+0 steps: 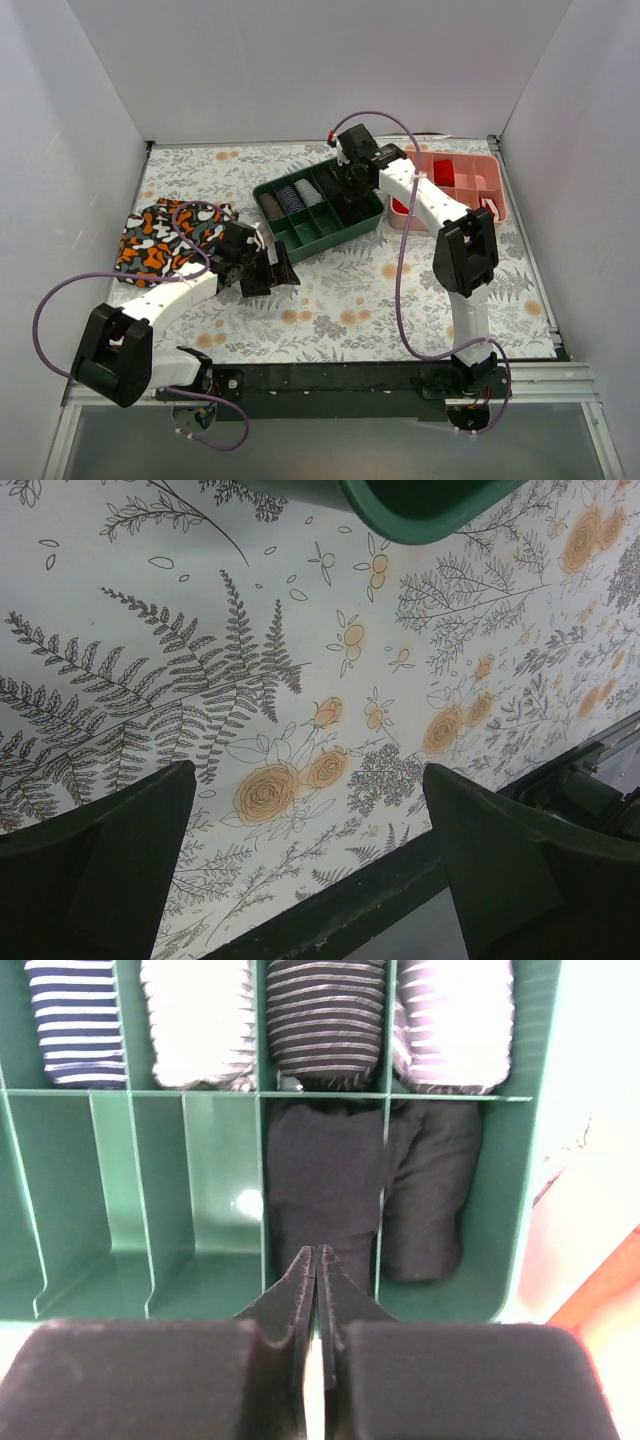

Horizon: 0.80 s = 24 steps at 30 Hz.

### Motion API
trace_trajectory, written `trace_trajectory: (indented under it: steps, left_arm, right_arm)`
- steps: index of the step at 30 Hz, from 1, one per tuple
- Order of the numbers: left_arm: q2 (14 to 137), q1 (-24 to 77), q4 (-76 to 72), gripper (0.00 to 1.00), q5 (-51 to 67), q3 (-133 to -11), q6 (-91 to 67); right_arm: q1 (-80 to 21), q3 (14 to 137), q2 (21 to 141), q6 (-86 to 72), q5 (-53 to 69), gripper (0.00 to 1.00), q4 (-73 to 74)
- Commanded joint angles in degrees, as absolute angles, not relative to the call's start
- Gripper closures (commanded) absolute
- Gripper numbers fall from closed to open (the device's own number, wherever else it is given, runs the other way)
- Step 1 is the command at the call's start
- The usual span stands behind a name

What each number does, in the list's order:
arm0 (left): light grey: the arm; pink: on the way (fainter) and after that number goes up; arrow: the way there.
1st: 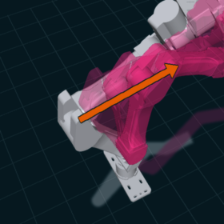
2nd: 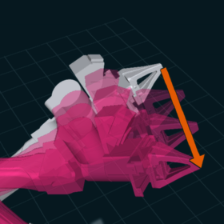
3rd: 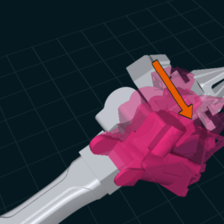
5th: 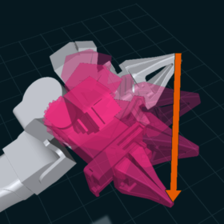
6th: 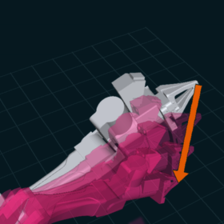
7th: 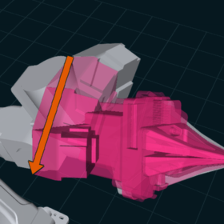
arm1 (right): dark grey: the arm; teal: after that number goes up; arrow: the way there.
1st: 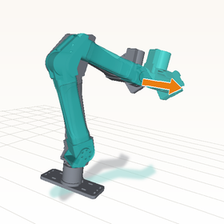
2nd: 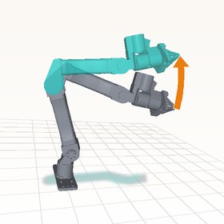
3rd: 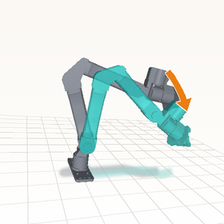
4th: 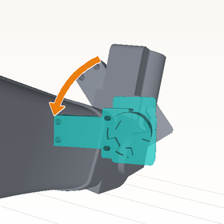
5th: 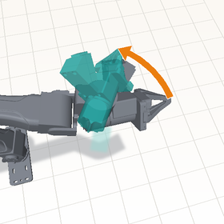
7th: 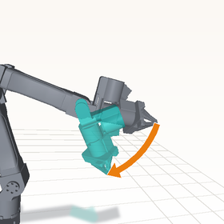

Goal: Roll the underwear
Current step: Place the underwear in the storage box.

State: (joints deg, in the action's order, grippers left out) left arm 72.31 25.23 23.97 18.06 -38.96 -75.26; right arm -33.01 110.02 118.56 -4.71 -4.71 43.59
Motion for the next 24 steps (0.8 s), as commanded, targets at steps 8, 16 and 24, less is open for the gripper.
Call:
trace_trajectory:
  steps: [8, 16, 24]
  left_arm:
    - [70.84, 24.87, 24.70, 0.02, 17.67, -39.73, -74.79]
    - [72.42, 24.87, 24.26, 0.02, 17.23, -40.17, -74.44]
    - [73.48, 24.87, 23.73, 0.02, 17.75, -39.90, -74.53]
  right_arm:
    - [-30.24, 114.69, 124.62, -5.62, -1.15, 0.97, 38.14]
    - [-30.06, 112.77, 127.27, -5.62, 3.60, 0.96, 36.12]
    - [-30.15, 111.18, 128.76, -5.63, 1.76, 0.96, 37.96]
